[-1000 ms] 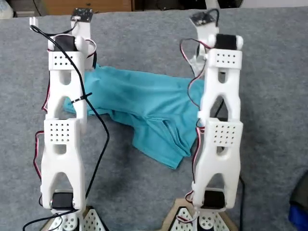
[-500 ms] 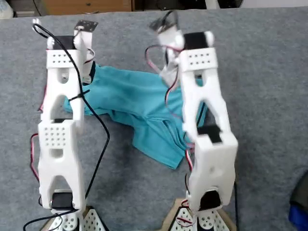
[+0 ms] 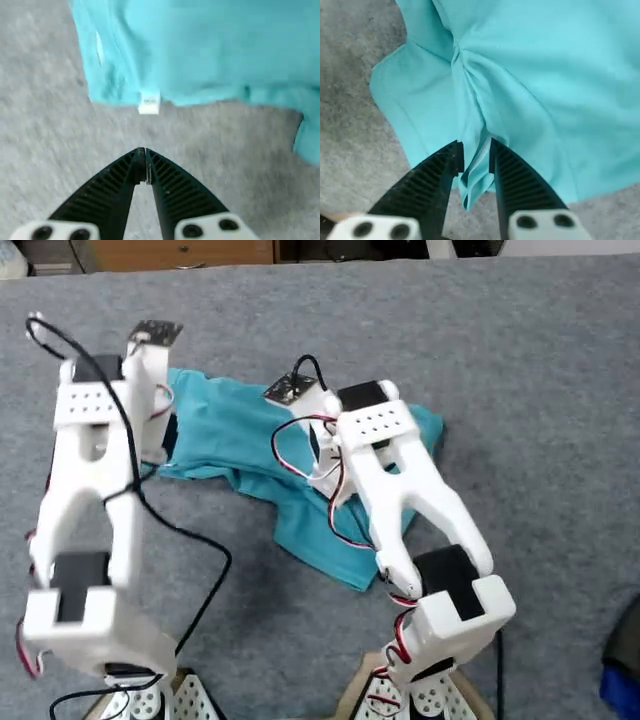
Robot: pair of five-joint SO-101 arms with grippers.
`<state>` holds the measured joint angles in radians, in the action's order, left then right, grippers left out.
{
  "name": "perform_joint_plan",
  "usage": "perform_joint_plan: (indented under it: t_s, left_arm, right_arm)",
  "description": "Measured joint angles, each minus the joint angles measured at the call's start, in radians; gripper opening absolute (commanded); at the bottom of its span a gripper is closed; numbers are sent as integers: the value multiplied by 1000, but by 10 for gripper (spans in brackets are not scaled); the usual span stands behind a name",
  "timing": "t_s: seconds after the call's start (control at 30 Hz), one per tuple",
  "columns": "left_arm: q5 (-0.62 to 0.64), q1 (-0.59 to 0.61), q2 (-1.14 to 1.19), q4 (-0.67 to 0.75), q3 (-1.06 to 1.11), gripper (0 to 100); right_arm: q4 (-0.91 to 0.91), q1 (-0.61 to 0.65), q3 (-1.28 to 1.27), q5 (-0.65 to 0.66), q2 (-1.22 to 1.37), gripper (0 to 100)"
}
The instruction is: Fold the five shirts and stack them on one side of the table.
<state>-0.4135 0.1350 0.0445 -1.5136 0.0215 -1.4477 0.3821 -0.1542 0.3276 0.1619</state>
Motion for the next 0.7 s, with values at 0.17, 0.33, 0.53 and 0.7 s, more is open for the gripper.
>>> perform_joint_plan:
  t_s: [0.17, 0.33, 0.53, 0.7]
  left_arm:
    - [0, -2, -169, 29, 186, 19]
    - [5, -2, -258, 69, 311, 19]
    - [29, -2, -290, 109, 370, 19]
    - [34, -2, -292, 109, 370, 19]
  right_arm:
    - [25, 8, -2, 0, 0, 262]
    - [46, 8, -2, 0, 20, 254]
    - [83, 32, -2, 0, 106, 80]
    - [92, 63, -2, -26, 137, 35]
